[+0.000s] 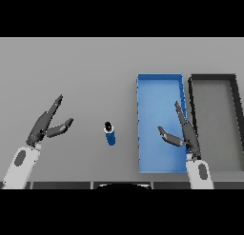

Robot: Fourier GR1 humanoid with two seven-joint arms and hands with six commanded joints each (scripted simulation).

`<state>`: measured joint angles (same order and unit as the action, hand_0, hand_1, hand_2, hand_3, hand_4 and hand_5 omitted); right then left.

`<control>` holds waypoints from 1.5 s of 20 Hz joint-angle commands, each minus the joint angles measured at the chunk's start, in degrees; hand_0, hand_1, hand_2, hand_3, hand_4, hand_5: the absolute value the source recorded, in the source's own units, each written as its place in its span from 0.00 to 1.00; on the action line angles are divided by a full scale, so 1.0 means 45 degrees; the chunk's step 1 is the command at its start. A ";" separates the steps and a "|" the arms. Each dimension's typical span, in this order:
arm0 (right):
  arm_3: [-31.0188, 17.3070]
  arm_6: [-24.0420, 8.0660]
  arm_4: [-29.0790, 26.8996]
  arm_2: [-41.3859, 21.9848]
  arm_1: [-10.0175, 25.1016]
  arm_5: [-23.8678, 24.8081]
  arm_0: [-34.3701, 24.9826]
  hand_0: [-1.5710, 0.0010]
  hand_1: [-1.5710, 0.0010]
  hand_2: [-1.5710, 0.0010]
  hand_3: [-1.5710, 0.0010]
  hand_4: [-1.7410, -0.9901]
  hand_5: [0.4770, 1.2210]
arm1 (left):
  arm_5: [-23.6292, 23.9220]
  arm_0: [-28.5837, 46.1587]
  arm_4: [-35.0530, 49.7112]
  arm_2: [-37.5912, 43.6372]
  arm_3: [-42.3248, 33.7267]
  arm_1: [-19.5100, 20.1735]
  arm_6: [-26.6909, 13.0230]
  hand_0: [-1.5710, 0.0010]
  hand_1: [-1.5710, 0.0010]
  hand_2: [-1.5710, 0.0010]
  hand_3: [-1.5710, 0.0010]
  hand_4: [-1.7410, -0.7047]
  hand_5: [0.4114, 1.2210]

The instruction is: Pick up the blue pipe and place it into the blue bin.

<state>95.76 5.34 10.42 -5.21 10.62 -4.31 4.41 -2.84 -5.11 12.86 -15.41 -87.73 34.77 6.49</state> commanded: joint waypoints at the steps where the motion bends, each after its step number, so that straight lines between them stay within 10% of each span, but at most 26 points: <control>1: -0.0006 -0.0241 0.0050 0.0012 0.0023 0.0040 -0.0090 1.00 1.00 1.00 1.00 0.74 0.14 | -0.0148 0.0086 0.0050 -0.0095 -0.0382 0.0137 0.0024 1.00 1.00 1.00 1.00 0.75 0.22; 11: 0.0411 -0.0195 -0.0283 0.0023 -0.0065 -0.0084 0.0076 1.00 1.00 1.00 1.00 0.69 0.13 | -0.1758 0.1116 -0.0555 -0.2459 -0.3099 0.0778 -0.1924 1.00 1.00 1.00 1.00 0.66 0.08; 30: 0.0302 -0.0394 -0.0568 0.0187 -0.0141 -0.0190 0.0120 1.00 1.00 1.00 1.00 0.72 0.09 | -0.0768 -0.1013 -0.2704 -0.4112 0.1365 -0.3978 -0.0644 1.00 1.00 1.00 1.00 0.62 0.12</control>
<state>97.11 3.52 7.87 -4.37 9.99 -5.17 4.97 -6.28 -9.68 0.69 -33.92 -81.60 16.84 3.49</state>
